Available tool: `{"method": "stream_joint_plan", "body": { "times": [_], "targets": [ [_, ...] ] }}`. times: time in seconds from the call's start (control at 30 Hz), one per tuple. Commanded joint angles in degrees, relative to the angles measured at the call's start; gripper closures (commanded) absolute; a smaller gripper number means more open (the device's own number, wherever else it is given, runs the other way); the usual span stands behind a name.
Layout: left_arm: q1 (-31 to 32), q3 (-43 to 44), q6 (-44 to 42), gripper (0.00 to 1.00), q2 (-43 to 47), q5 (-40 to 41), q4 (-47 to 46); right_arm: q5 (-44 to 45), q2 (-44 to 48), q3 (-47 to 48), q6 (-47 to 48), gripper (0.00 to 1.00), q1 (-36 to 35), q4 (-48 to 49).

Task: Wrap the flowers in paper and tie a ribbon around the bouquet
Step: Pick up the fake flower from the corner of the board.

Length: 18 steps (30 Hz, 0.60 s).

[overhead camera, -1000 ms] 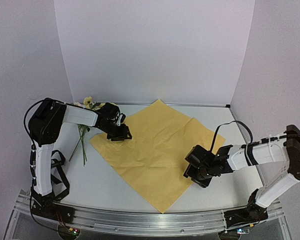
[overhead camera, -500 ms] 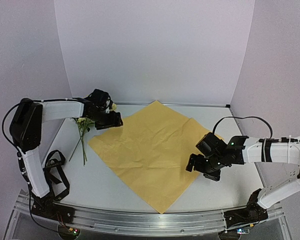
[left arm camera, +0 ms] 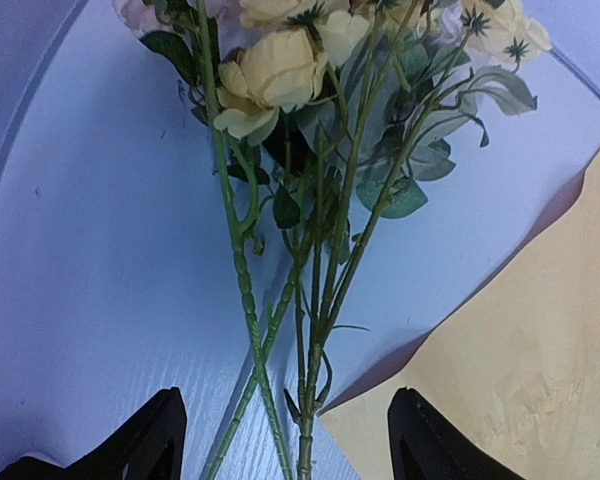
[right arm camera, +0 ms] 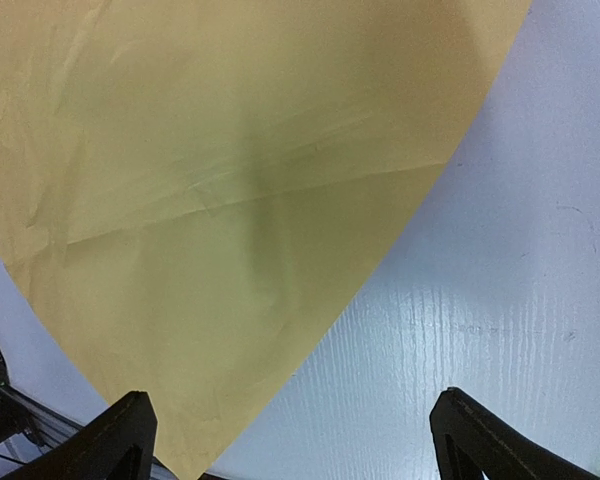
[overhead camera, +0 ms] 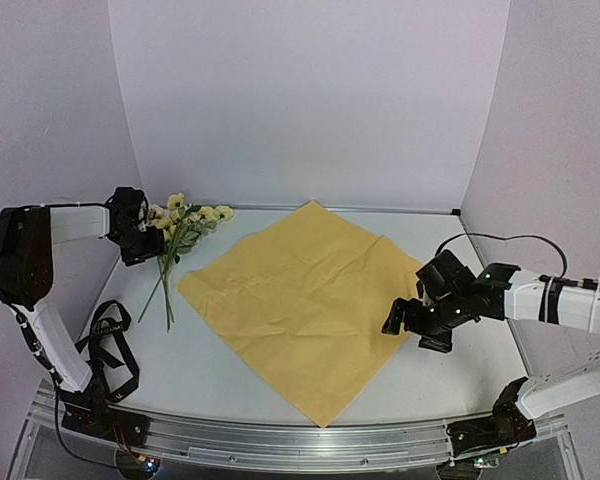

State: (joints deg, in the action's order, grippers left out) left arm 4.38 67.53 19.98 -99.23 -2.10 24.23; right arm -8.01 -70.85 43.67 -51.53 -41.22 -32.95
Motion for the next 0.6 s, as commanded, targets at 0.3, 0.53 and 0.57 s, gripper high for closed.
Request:
{"method": "stream_joint_plan", "body": {
  "times": [0.3,0.53,0.57],
  "targets": [
    [-0.7,8.3,-7.2,0.3,-12.5,-4.2,0.1,-0.9,0.5,-0.9,1.5,0.02,0.6,-0.7],
    [-1.1,12.7,-8.7,0.41,-18.9,-2.8,1.6,-1.2,0.3,-0.8,2.0,0.02,0.8,-0.8],
    [-1.1,13.0,-8.8,0.43,-19.5,-2.5,1.7,-1.3,0.3,-0.8,2.0,0.02,0.8,-0.8]
  ]
}}
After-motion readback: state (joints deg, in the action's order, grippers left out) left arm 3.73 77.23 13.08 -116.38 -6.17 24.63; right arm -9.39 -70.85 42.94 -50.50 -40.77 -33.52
